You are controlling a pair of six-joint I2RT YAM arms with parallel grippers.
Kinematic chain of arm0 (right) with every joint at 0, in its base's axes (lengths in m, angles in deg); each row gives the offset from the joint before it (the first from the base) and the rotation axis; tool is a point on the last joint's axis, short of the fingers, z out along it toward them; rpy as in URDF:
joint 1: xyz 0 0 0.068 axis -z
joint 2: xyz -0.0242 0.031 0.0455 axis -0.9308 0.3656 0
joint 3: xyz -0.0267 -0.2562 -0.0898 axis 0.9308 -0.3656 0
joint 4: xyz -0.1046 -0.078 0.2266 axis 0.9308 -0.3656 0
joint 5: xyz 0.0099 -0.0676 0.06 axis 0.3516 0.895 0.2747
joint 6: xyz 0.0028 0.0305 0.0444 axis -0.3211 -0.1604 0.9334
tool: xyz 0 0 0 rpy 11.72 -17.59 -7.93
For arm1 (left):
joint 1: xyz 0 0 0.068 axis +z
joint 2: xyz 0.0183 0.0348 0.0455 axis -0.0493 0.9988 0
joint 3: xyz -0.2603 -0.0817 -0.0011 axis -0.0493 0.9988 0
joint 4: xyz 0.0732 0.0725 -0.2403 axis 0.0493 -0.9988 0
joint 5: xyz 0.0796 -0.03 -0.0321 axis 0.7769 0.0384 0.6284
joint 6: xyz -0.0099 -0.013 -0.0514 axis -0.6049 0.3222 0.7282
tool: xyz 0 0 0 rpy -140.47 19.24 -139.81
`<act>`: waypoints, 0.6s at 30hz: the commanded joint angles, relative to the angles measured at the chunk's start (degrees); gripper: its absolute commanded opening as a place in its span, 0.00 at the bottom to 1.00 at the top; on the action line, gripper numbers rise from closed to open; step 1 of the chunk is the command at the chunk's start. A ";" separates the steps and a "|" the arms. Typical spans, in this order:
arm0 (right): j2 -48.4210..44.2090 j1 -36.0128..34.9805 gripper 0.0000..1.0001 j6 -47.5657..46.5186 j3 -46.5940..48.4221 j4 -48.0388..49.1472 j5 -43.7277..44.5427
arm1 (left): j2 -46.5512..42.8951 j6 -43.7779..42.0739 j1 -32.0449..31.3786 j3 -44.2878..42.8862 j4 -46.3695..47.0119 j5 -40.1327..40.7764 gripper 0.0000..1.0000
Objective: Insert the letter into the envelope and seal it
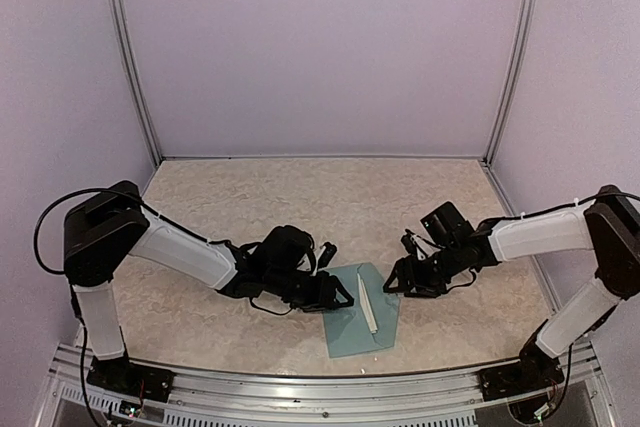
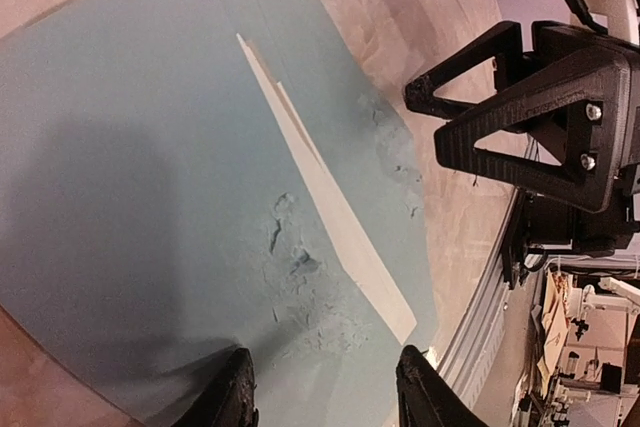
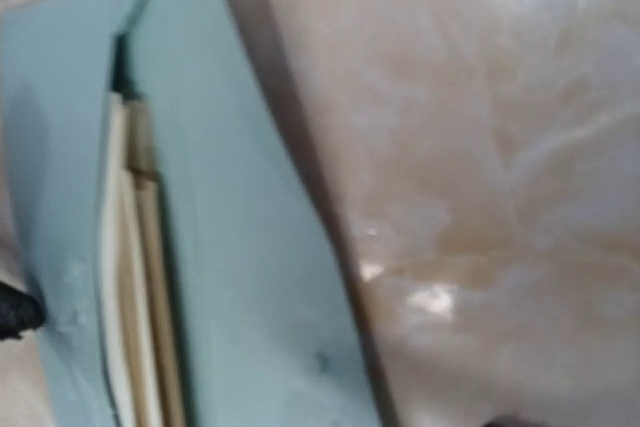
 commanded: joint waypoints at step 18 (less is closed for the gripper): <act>2.96 -2.28 0.63 3.76 -1.85 17.11 -17.32 | 3.53 -2.03 1.07 0.56 -2.30 -1.00 0.43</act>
